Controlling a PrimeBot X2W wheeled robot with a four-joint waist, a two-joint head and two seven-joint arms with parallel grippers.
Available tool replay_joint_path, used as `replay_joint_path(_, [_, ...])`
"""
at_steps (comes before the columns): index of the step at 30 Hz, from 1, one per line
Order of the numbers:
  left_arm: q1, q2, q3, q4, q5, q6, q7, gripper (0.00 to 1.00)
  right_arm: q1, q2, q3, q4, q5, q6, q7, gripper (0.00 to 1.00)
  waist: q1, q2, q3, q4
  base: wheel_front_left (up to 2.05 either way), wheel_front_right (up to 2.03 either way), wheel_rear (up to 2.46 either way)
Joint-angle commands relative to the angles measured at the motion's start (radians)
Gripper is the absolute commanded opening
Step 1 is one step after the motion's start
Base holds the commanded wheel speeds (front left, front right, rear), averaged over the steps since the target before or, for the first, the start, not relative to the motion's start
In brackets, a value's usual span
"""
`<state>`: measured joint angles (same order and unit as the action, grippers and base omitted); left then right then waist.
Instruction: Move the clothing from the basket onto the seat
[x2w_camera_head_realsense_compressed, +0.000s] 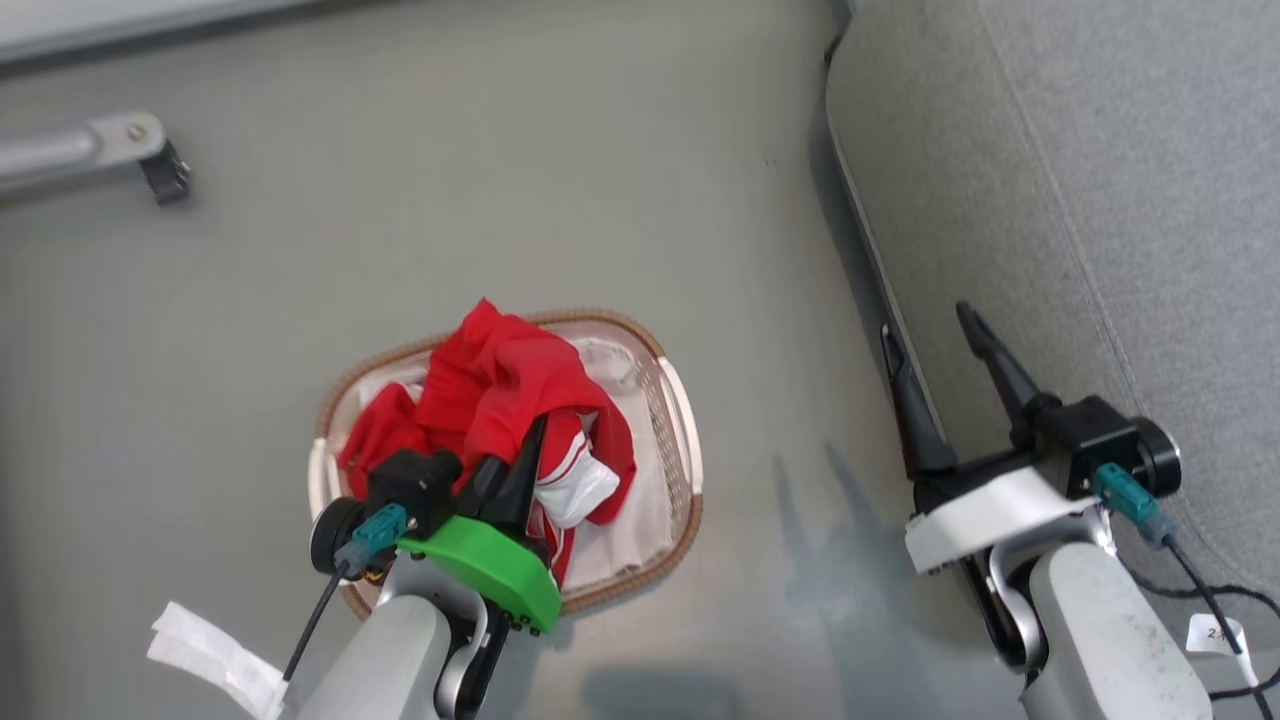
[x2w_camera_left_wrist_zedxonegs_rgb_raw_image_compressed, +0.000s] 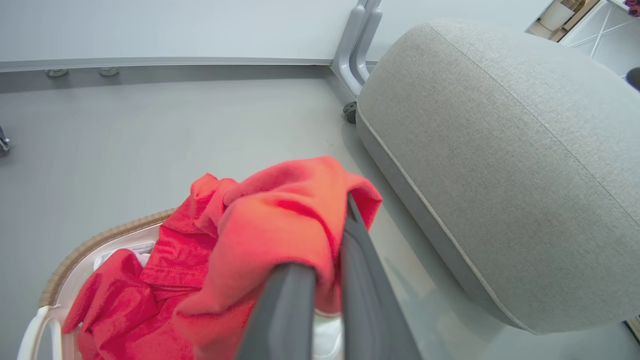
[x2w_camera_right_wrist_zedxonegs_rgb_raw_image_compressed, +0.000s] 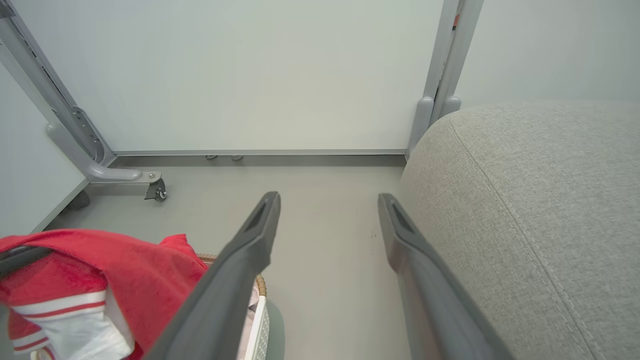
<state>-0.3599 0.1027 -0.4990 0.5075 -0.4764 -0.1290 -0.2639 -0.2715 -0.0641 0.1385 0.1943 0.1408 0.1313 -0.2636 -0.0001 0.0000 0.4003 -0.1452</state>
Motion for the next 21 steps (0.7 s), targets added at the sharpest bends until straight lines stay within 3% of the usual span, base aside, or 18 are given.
replay_joint_path(1, [0.032, -0.002, 0.006, -0.019, 0.020, -0.002, -0.001, 0.00, 0.031, -0.008, 0.004, 0.008, 0.005, -0.001, -0.002, 1.00, 0.0001, 0.0000, -0.154, 0.069, 0.00, 0.00, 0.00])
replay_joint_path(9, [0.076, 0.023, 0.041, -0.151, 0.067, -0.003, -0.001, 0.00, 0.100, 0.002, 0.020, 0.032, 0.004, -0.001, -0.002, 1.00, 0.0001, 0.0000, -0.275, 0.103, 0.00, 0.00, 0.00])
replay_joint_path(21, [0.010, 0.049, 0.037, -0.314, 0.068, -0.002, -0.001, 0.00, 0.174, 0.010, 0.039, 0.052, 0.010, -0.001, -0.002, 1.00, 0.0001, 0.0000, -0.382, 0.113, 0.00, 0.00, 0.00])
